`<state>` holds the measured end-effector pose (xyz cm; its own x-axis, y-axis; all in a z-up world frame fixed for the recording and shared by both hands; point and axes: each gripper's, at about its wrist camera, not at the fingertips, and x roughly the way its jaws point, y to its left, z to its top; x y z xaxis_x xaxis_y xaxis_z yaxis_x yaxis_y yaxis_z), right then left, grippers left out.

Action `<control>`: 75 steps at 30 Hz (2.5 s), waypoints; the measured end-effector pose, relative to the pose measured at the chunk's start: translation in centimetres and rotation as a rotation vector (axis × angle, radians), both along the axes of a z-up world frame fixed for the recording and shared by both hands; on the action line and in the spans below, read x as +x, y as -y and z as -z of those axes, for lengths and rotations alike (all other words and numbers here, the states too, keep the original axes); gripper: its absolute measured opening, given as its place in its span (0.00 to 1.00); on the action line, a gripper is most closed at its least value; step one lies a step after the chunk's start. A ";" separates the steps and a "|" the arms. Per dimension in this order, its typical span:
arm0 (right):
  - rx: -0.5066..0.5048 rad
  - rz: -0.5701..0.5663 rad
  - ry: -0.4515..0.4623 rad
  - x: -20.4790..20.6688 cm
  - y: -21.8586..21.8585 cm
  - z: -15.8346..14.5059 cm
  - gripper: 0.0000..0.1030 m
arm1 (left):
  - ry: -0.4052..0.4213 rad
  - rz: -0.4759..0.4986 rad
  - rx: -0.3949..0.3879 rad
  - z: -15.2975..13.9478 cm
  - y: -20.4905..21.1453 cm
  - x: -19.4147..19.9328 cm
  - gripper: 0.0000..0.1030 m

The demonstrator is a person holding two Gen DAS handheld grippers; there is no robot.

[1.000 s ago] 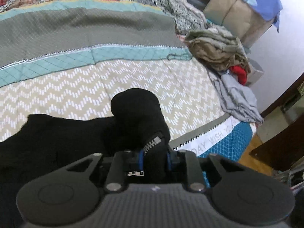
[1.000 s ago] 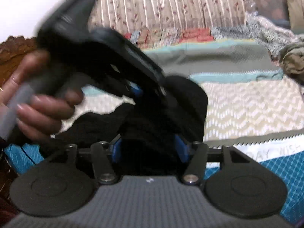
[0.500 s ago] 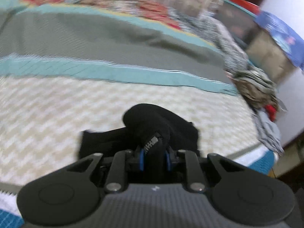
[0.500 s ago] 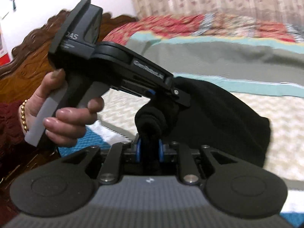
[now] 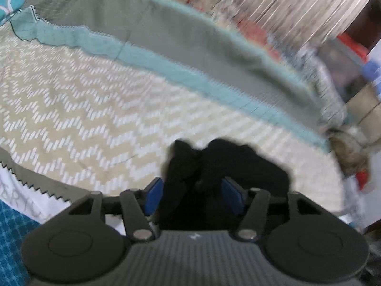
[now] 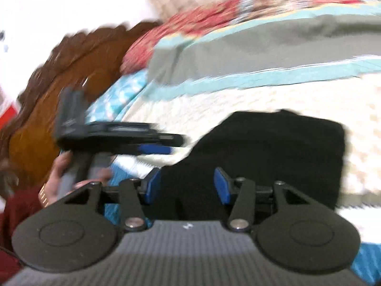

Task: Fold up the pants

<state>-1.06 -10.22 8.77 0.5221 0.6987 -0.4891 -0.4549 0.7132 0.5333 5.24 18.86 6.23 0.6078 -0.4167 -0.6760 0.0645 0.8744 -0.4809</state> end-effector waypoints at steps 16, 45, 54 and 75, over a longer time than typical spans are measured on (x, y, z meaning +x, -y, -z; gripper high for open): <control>-0.007 0.106 -0.077 -2.3 1.4 2.4 0.50 | -0.012 0.009 0.114 -0.5 1.8 -5.5 0.04; -0.003 0.040 -0.227 0.1 -1.2 5.1 0.41 | -0.042 0.050 0.197 4.2 6.3 -3.1 0.13; -0.058 0.048 -0.097 4.7 -4.9 0.9 0.46 | 0.041 -0.038 0.238 1.8 5.0 -4.7 0.64; -0.193 -0.035 -0.072 7.7 -13.4 2.4 0.04 | 0.065 -0.044 0.213 1.3 3.4 -10.0 0.06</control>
<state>6.62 3.20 6.35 0.4582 0.6058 -0.6504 -0.4472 0.7895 0.4204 -4.72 15.47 4.95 0.6676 -0.2408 -0.7045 0.0491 0.9584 -0.2811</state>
